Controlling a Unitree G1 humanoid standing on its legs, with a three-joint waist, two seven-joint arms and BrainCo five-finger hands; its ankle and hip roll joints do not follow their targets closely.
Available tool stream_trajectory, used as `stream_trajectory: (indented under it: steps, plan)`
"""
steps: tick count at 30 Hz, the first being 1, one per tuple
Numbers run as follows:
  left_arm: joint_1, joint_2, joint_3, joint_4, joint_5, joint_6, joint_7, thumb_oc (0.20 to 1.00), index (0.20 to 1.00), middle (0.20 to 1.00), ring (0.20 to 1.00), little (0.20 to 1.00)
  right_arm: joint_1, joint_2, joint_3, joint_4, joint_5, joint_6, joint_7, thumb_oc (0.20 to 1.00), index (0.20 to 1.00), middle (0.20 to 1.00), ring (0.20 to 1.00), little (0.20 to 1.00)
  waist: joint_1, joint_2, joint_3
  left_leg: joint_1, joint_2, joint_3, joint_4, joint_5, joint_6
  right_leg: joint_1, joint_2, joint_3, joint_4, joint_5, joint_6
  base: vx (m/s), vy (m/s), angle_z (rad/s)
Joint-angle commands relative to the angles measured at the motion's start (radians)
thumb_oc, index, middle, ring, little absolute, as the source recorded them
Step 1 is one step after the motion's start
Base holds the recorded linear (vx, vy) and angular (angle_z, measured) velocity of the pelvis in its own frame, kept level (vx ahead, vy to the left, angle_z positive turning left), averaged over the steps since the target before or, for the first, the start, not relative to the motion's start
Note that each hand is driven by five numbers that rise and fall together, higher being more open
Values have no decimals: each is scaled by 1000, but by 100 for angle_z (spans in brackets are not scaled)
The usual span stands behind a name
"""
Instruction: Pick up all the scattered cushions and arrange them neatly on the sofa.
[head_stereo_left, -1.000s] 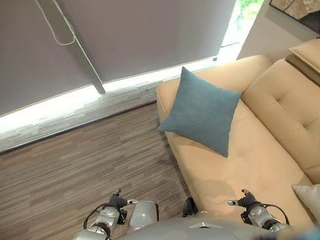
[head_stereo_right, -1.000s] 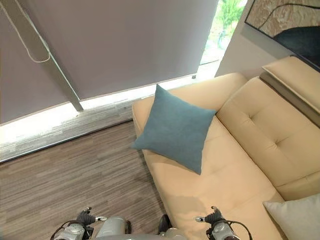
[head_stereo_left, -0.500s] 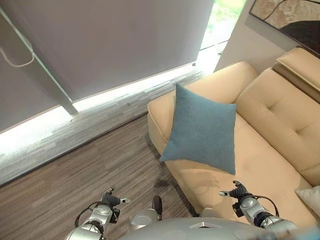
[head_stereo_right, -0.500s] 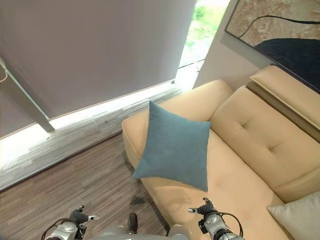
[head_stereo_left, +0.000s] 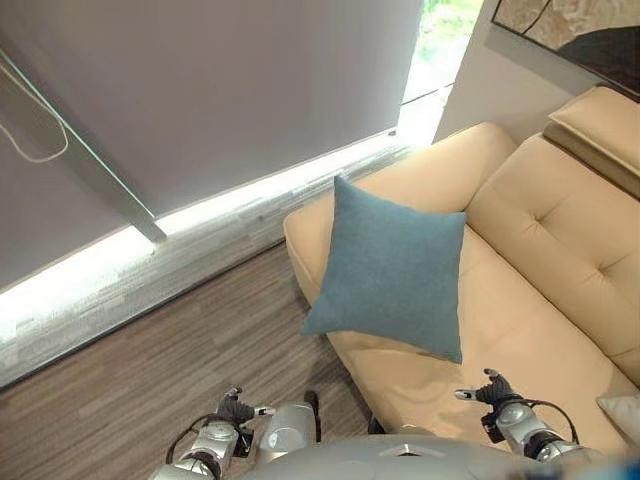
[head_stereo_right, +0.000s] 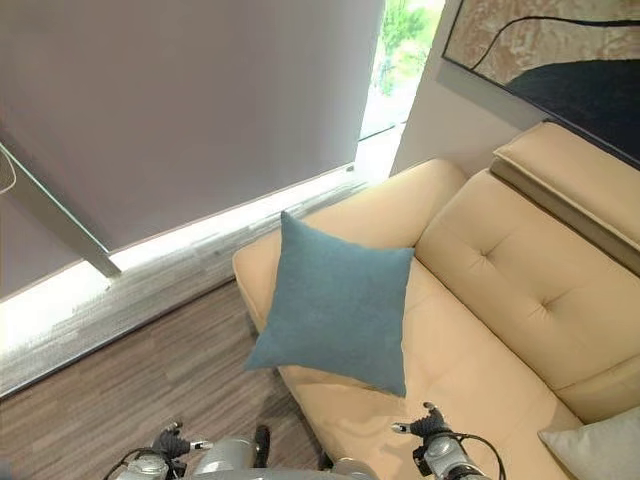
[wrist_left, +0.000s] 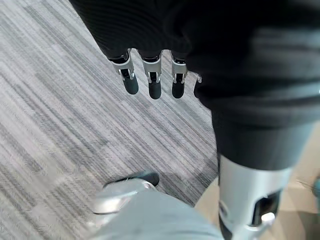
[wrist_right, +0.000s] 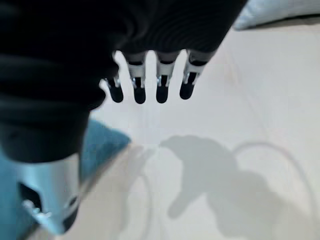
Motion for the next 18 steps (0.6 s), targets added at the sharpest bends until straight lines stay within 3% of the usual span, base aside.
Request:
stream_trajectory:
  steps: [1,6,12,15,18]
  plan:
    - [-30,29,20,-17,-34,-35,9,1000,1000,1000,1000,1000,-12,-3,-5,-11,47,-30,-24,1000,1000,1000,1000,1000,-1,-24,-6,32,-19,-10,-29,-60,18,-35,-28,21,12,31,142,102,75,-34]
    - [-25,44,43,-98,-65,-59,46,1000,1000,1000,1000,1000,-18,-13,-39,-70,90,-53,-41,1000,1000,1000,1000,1000,3,-17,-27,112,-19,12,-138,-36,26,-26,-29,46,-18,47,154,125,93,-29]
    - [-31,35,75,-311,-233,-125,103,1000,1000,1000,1000,1000,-41,-33,-82,-161,165,-79,-83,1000,1000,1000,1000,1000,15,-19,-23,140,-12,35,-212,-14,28,-47,-27,65,-38,62,173,39,5,-10]
    - [-65,15,47,-499,-368,-170,120,1000,1000,1000,1000,1000,-69,-55,-114,-243,250,-99,-115,1000,1000,1000,1000,1000,-6,-5,-7,95,-4,39,-216,2,15,-90,-30,62,-38,64,179,-78,-52,-4]
    - [-104,1,8,-585,-417,-190,126,1000,1000,1000,1000,1000,-95,-59,-133,-292,322,-117,-129,1000,1000,1000,1000,1000,-28,7,12,70,1,41,-216,12,8,-114,-31,60,-38,67,176,-58,-42,1]
